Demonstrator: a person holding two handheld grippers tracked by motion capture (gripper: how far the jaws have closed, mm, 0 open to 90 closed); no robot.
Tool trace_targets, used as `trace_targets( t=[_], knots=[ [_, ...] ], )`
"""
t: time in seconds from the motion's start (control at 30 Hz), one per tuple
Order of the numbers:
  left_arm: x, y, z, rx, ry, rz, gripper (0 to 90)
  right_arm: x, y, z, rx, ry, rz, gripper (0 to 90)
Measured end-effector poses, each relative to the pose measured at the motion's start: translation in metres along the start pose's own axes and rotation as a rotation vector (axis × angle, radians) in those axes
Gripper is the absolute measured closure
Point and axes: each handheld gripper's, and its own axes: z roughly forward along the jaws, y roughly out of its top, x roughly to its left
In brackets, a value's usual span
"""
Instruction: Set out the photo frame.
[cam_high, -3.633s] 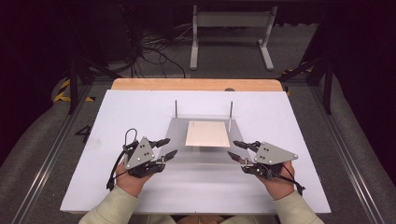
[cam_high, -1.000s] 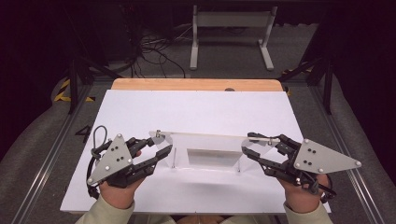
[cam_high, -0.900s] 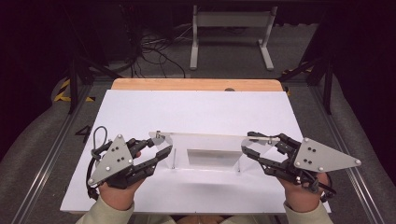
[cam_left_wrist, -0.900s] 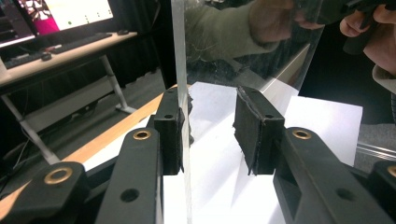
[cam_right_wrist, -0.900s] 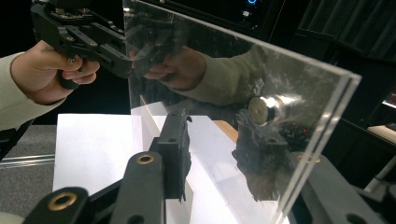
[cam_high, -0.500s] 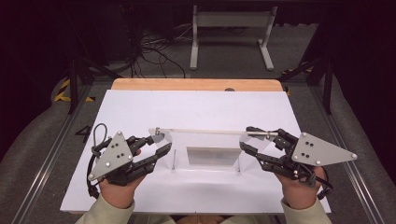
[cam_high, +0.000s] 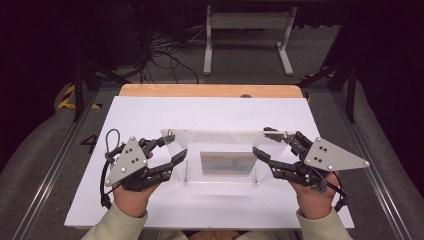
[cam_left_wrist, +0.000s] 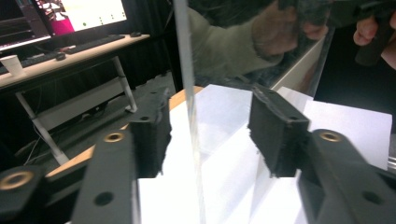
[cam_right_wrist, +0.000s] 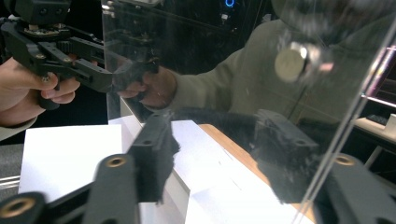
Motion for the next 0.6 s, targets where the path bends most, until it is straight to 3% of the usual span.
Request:
trace_targets(
  t=[0.37,0.6],
  knots=[
    [0.011,-0.011,0.007,0.034,0.003,-0.066,37.5,-0.007,-0.013,0.008,0.015,-0.012,0.057,37.4],
    [0.014,-0.015,0.005,0.045,0.019,-0.079,37.1,-0.008,-0.019,0.015,0.032,-0.004,0.084,37.2]
  ],
)
